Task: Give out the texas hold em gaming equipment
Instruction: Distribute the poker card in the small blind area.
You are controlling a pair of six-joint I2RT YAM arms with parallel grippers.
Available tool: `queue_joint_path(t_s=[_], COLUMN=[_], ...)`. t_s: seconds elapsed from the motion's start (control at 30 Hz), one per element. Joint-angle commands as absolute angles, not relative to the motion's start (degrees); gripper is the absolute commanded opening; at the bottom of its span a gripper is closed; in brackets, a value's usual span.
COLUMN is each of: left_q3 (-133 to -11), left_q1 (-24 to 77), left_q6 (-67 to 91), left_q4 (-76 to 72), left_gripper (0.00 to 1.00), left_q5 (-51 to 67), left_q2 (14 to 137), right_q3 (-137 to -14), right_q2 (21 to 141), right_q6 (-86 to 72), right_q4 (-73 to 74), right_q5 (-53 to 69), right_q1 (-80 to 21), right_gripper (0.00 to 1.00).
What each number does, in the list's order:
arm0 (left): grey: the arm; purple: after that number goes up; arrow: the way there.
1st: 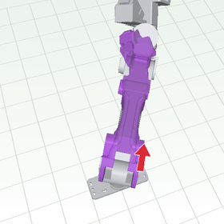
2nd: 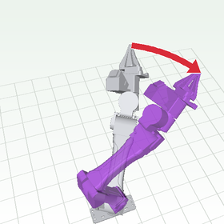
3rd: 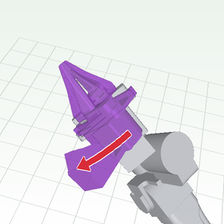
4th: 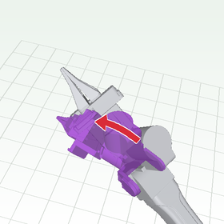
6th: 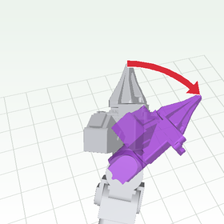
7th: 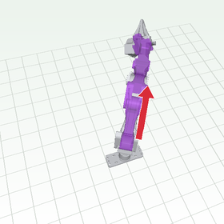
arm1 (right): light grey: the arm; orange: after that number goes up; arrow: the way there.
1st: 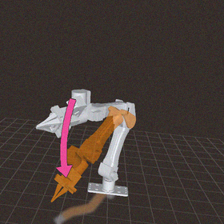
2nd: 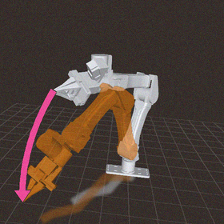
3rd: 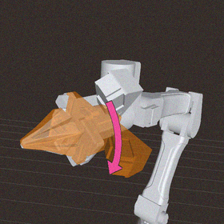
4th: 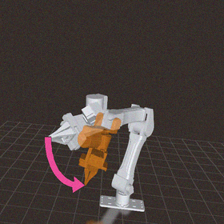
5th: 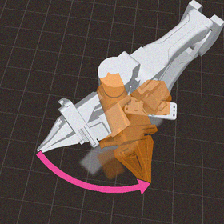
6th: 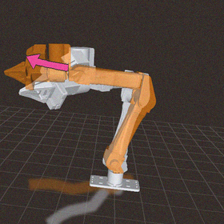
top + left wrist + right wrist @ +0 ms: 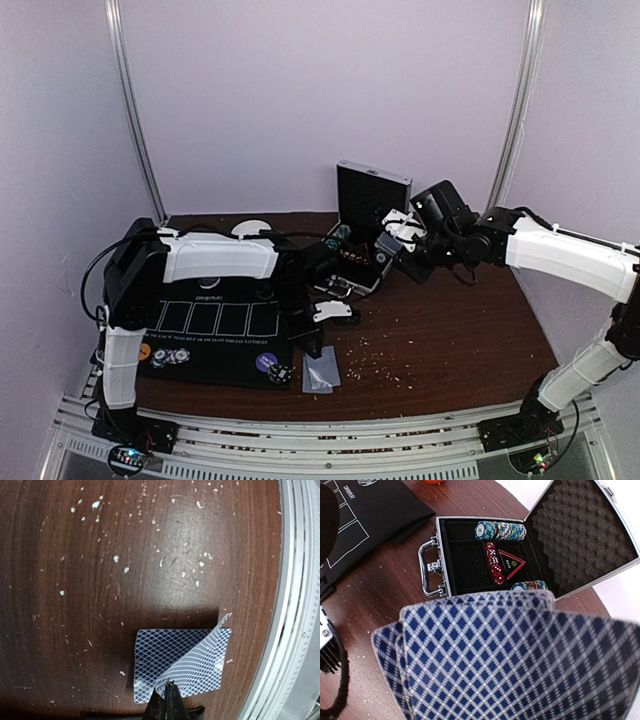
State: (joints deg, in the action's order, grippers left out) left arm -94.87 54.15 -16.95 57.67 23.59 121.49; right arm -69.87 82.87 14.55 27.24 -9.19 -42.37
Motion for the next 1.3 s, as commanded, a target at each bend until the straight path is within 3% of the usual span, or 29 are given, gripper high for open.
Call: queue_joint_path(t_s=[0.0,0.4,0.53,1.27], left_q3=[-97.38,-98.04,-98.96,-101.26], left_q1=[54.25,54.36,54.57,55.98], left_q6=[-18.61,-18.46,-18.07,-18.98], left_q4=[58.48,58.38,58.01,56.28], left_gripper=[0.00,0.00,0.08,0.23], left_q5=[21.89,21.63,20.97,21.65], left_q2=[123.33,125.55,126.29,127.90], right_q3=[-69.71,-69.34,-69.26,-69.20], right_q2=[81.26,81.12,81.04,80.88], right_q6=[13.37,13.23,13.18,13.02], right_q4=[27.11,27.11,27.16,27.30], right_q5=[-9.36,-9.49,-9.58,-9.66], right_q1=[-42.01,-42.02,-42.02,-42.01], right_gripper=[0.41,0.41,0.41,0.41])
